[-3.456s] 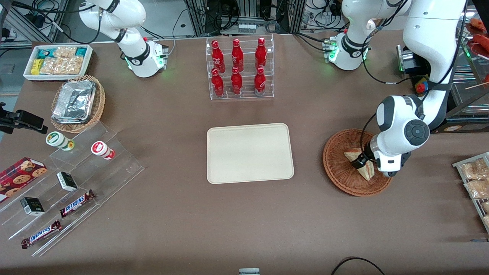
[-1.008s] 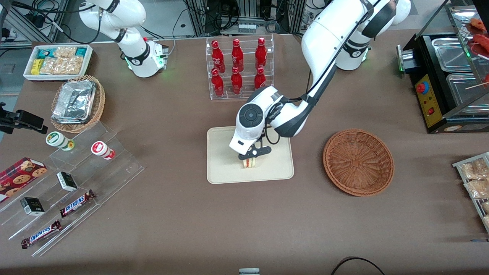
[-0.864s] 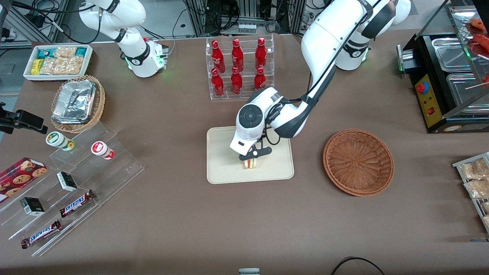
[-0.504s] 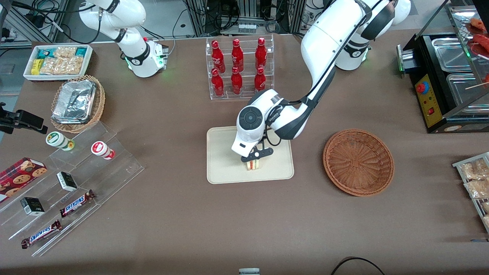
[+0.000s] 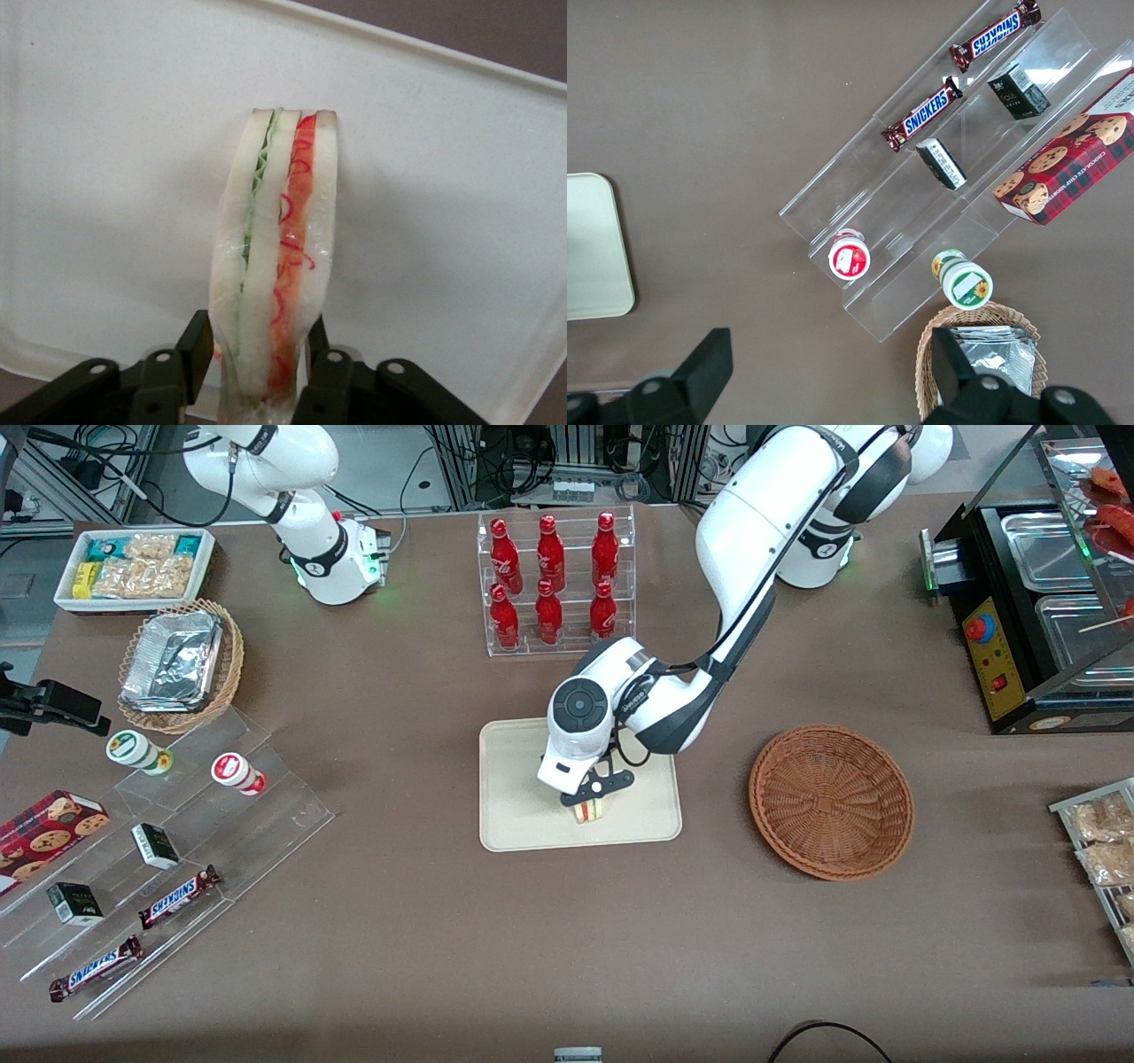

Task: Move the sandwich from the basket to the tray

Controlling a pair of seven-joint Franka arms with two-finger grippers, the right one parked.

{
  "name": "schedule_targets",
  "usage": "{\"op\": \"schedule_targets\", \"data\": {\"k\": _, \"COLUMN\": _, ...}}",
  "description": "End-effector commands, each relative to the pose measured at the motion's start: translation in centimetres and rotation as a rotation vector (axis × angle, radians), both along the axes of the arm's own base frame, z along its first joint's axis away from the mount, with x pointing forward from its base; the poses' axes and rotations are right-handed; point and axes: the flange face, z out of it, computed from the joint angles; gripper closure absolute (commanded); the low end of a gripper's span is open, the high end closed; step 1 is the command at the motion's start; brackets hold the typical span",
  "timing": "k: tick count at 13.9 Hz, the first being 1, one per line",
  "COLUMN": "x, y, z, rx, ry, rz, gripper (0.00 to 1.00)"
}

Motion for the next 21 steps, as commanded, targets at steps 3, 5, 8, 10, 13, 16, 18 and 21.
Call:
{"op": "schedule_targets", "data": {"k": 3, "x": 1.3, "y": 0.5, "z": 10.3, "rx": 0.031, "ry": 0.029, "rz": -0.005, "gripper": 0.00}}
{"op": "schedule_targets", "data": {"k": 5, "x": 1.2, "y": 1.4, "z": 13.6, "rx": 0.045, "ry": 0.032, "rz": -0.054, "gripper": 0.00}}
{"op": "schedule_targets", "data": {"k": 8, "x": 1.9, "y": 4.2, "z": 17.2, "rx": 0.061, "ry": 0.043, "rz": -0.101, "gripper": 0.00}}
{"op": "schedule_targets", "data": {"k": 10, "x": 2.9, "y": 6.3, "z": 18.7, "rx": 0.140, "ry": -0.024, "rz": -0.063, "gripper": 0.00}}
{"op": "schedule_targets", "data": {"k": 13, "x": 5.2, "y": 12.6, "z": 19.3, "rx": 0.209, "ry": -0.007, "rz": 0.003, "gripper": 0.00}}
{"op": "schedule_targets", "data": {"k": 16, "x": 6.4, "y": 19.9, "z": 21.4, "rx": 0.150, "ry": 0.041, "rz": -0.092, "gripper": 0.00}}
{"op": "schedule_targets", "data": {"k": 18, "x": 6.3, "y": 24.3, "z": 23.5, "rx": 0.125, "ry": 0.045, "rz": -0.178, "gripper": 0.00}}
{"op": "schedule_targets", "data": {"k": 21, "x": 5.2, "y": 30.9, "z": 27.2, "rx": 0.081, "ry": 0.055, "rz": -0.363, "gripper": 0.00}}
